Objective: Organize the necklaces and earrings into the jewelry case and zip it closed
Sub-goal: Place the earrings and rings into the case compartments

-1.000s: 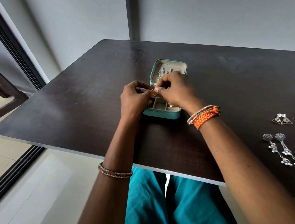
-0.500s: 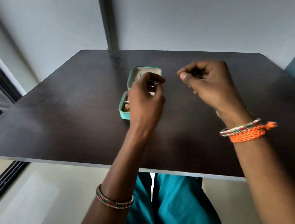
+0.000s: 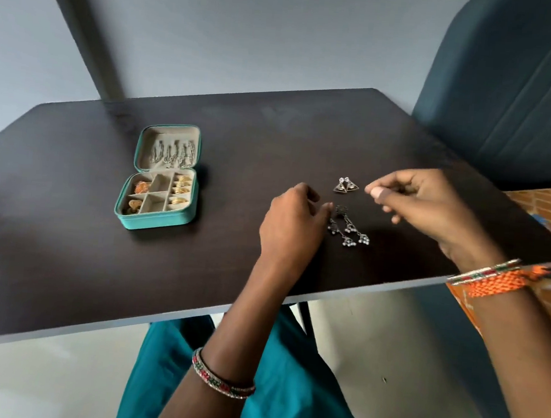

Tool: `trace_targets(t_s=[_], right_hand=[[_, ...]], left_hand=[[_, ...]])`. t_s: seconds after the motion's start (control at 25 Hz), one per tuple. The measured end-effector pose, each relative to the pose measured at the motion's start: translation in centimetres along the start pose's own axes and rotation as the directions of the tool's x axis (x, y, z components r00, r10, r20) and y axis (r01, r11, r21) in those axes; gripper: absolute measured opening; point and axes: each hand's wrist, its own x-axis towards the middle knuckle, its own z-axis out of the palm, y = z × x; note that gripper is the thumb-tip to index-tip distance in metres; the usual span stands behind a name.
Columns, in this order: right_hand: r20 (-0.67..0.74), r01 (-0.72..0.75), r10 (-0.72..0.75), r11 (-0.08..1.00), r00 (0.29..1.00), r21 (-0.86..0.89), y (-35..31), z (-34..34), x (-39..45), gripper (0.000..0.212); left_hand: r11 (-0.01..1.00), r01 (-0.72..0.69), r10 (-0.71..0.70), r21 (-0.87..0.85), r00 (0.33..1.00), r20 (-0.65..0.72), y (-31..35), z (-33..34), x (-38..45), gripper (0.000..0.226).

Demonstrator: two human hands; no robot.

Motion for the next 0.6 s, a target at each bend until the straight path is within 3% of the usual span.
trace_targets(t_s=[0.12,0.2,0.32,0.44,0.6], right_hand=[[0.025,0.014,-0.013,0.998,1.0,-0.064,1.3,2.4,0.5,0.002],[0.019,0.034,-0.032,0.992,0.999,-0.123,1.6,3.4,1.0,0.006],[0.002,0.033,-0.033,0.982,0.999,-0.185,1.6,4.1,1.1,0.01],[-0.022,0.049,-0.048,0.996,0.999,0.074,0.5,4.2,0.4,0.015],[0.002,0.063,-0.068,0.923,0.998,0.379,-2.3,3.8,-1.0,0.013]], left_hand=[[0.994,0.001,-0.002,0.107,1.0,0.004,-0.1,0.3,0.3,0.015],[0.992,-0.012,0.013,0.126,1.0,-0.012,0.0,0.4,0.3,0.008],[0.995,-0.087,0.089,0.054,0.995,-0.039,-0.2,0.4,0.5,0.003],[0.968,-0.125,0.124,-0.217,0.992,-0.019,-0.4,-0.3,0.9,0.007],[0.846,-0.138,0.128,-0.515,0.99,-0.056,-0.5,-1.7,0.7,0.01]])
